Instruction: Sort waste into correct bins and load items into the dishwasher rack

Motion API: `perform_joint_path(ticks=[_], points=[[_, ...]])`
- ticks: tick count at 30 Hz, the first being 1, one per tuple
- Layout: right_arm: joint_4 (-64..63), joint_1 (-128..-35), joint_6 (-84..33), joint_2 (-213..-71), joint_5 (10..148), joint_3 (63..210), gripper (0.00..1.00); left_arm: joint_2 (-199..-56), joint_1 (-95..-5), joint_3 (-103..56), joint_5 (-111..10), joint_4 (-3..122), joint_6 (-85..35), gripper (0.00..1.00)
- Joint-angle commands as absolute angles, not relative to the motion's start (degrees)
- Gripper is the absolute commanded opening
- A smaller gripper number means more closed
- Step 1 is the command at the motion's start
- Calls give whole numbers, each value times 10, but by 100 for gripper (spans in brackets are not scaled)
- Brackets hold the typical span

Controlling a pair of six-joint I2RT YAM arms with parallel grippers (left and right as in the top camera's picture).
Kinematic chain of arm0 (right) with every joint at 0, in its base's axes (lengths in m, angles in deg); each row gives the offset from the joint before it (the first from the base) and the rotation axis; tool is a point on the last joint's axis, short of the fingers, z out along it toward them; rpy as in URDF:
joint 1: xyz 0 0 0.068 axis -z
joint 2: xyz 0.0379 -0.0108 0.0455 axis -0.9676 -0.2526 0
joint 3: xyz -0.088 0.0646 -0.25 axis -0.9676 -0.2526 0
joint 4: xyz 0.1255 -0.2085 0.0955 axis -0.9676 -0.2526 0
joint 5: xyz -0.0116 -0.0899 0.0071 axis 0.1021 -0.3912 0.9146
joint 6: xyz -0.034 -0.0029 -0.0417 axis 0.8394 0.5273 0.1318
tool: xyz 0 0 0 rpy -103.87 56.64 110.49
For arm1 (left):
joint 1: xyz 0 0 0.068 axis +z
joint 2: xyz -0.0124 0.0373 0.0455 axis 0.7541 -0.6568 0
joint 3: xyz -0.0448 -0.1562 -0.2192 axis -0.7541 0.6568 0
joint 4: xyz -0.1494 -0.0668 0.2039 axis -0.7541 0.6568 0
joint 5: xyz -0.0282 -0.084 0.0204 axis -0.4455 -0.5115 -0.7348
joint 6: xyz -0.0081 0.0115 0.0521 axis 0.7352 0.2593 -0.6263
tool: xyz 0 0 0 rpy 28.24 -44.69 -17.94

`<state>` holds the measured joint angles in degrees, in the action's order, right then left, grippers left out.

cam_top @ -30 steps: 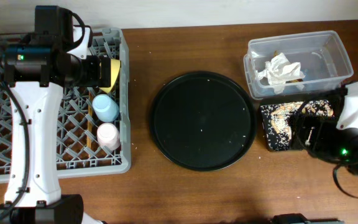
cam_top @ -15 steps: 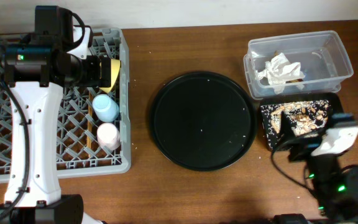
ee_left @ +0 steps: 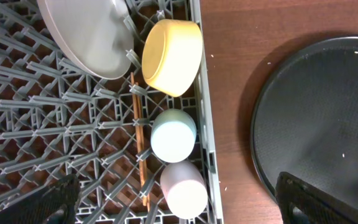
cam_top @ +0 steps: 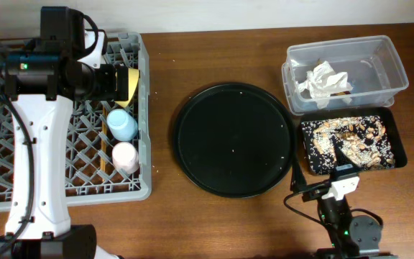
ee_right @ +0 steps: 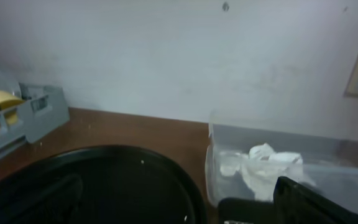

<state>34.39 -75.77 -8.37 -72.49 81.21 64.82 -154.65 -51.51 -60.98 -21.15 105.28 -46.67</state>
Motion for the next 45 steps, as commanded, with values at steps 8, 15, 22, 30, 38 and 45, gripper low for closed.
perform_joint_path(ticks=[8, 15, 22, 30, 38, 45], points=[[288, -761, -84, -716, 813, 631, 98, -1549, -514, -610, -218, 1052, -471, 99], [288, -761, -84, -716, 813, 631, 98, -1549, -514, -610, -218, 1052, -471, 99], [288, -761, -84, -716, 813, 631, 98, -1549, -514, -610, -218, 1052, -471, 99], [288, -761, -84, -716, 813, 631, 98, -1517, -513, -605, -224, 1018, -478, 99], [288, -761, -84, -716, 813, 631, 98, -1300, -513, -294, -289, 649, -514, 99], [288, -761, -84, -716, 813, 631, 98, -1056, -501, 49, -286, 483, -540, 99]])
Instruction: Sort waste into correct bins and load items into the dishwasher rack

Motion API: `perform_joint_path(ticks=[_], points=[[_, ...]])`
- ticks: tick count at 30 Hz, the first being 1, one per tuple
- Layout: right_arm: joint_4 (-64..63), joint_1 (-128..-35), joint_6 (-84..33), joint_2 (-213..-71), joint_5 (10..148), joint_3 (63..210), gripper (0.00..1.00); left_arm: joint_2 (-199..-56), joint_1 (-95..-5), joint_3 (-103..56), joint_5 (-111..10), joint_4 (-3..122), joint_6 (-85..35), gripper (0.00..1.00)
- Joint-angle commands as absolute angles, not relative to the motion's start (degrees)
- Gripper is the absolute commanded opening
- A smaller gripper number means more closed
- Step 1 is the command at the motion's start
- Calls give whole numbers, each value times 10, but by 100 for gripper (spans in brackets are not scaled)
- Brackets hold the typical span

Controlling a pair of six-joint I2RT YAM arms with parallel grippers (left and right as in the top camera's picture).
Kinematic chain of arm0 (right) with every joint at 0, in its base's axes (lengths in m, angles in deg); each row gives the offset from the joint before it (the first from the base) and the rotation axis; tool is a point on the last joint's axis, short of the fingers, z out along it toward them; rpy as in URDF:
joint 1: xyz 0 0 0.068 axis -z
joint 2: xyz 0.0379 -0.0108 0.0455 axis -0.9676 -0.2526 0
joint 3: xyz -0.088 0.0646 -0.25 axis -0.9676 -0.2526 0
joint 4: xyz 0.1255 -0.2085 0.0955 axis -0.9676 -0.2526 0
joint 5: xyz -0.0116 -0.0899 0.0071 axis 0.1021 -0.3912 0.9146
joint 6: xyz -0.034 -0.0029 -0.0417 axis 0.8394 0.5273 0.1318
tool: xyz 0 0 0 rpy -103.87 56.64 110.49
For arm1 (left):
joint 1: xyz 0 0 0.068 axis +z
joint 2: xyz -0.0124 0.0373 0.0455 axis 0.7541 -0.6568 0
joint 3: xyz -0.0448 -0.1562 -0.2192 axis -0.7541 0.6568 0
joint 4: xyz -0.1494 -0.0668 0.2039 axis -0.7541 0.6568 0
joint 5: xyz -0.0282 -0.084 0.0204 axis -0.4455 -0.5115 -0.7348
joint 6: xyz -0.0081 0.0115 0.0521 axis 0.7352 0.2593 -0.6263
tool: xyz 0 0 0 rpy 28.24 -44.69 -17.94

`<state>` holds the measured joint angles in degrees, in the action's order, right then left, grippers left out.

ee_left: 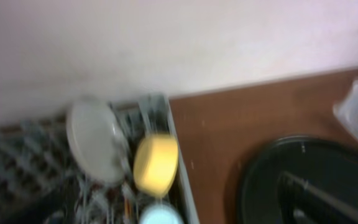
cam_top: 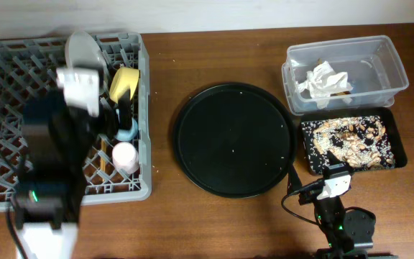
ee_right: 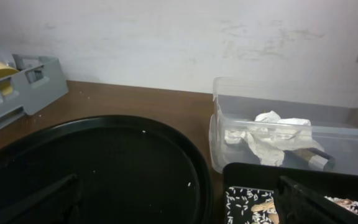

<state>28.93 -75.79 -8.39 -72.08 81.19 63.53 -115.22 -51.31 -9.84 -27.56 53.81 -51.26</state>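
The grey dish rack (cam_top: 146,108) holds a grey plate (cam_top: 85,44), a yellow bowl (cam_top: 124,80), a blue cup (cam_top: 128,131) and a pink cup (cam_top: 124,157). My left arm stands over the rack's front half; the left gripper (ee_left: 179,214) is open and empty, its view blurred, showing the plate (ee_left: 95,140) and bowl (ee_left: 156,163). The clear bin (cam_top: 390,61) holds crumpled paper (cam_top: 325,78). A black rectangular tray (cam_top: 397,147) holds food scraps. My right gripper (ee_right: 179,205) is open and empty, low at the table's front, facing the round black tray (ee_right: 104,168).
The round black tray (cam_top: 236,140) lies mid-table with a few crumbs. A wooden chopstick (cam_top: 103,152) lies in the rack beside the cups. The wall runs along the table's back edge.
My left arm was over the rack's back part looking straight down; now it sits nearer the front, its camera tilted toward the wall. The right gripper shifted slightly. The rack's contents are unchanged.
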Motion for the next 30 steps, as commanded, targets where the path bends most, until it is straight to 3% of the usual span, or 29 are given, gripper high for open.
perform_joint_path(ticks=[1, 10, 18, 25, 30], points=[[288, -761, -84, -716, 813, 631, 98, -1023, -497, 97, -288, 459, -540, 99], [288, -761, -84, -716, 813, 631, 99, -735, -494, 480, -280, 214, -540, 99], [288, -761, -84, -716, 813, 631, 98, -636, -494, 555, -241, 210, -542, 99], [288, -761, -84, -716, 813, 631, 98, -563, -493, 557, -245, 296, -555, 99], [288, -761, -84, -716, 813, 631, 98, -564, -493, 557, -243, 296, -555, 99]])
